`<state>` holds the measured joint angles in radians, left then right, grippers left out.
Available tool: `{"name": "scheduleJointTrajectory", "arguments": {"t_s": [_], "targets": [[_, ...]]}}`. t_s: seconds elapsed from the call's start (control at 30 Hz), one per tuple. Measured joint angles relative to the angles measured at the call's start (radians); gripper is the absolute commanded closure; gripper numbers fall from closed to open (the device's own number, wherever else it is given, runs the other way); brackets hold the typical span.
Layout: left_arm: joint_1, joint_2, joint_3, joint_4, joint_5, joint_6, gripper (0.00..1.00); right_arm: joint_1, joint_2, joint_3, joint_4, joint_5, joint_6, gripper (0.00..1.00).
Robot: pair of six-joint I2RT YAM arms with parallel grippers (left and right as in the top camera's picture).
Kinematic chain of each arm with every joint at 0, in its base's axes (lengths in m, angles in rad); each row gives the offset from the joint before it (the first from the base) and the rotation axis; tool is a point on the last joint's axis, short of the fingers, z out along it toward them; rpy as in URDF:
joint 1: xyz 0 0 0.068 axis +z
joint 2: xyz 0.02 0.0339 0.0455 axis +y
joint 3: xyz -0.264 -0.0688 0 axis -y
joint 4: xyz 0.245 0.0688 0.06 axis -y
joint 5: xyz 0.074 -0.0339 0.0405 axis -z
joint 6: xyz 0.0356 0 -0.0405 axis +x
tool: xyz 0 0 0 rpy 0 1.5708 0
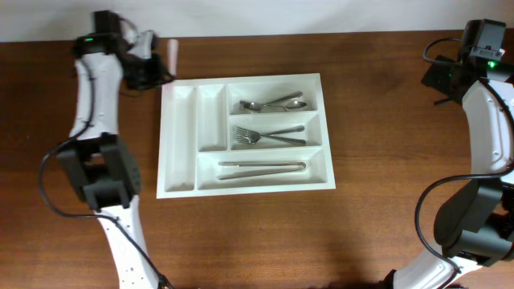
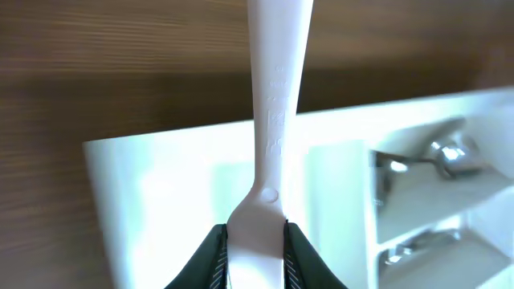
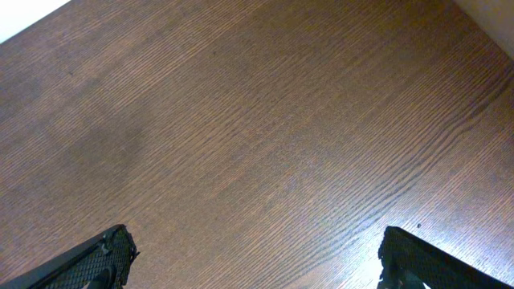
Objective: Pack container
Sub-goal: 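Lift the knife and carry it over the tray's left narrow compartment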
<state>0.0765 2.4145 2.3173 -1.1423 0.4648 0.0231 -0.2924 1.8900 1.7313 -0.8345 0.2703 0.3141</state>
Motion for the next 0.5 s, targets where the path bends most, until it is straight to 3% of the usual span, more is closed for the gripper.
{"name": "scheduleJointTrajectory", "arguments": {"t_s": [0.27,0.5], "targets": [[-0.140,0.000,0.000,-0.023,-0.032,0.000,0.98,0.000,0.000,0.000,0.000,0.000,0.000,0.01],[-0.197,0.000,0.000,-0.138,-0.134,0.000,0.98,0.000,0.000,0.000,0.000,0.000,0.000,0.01]]}}
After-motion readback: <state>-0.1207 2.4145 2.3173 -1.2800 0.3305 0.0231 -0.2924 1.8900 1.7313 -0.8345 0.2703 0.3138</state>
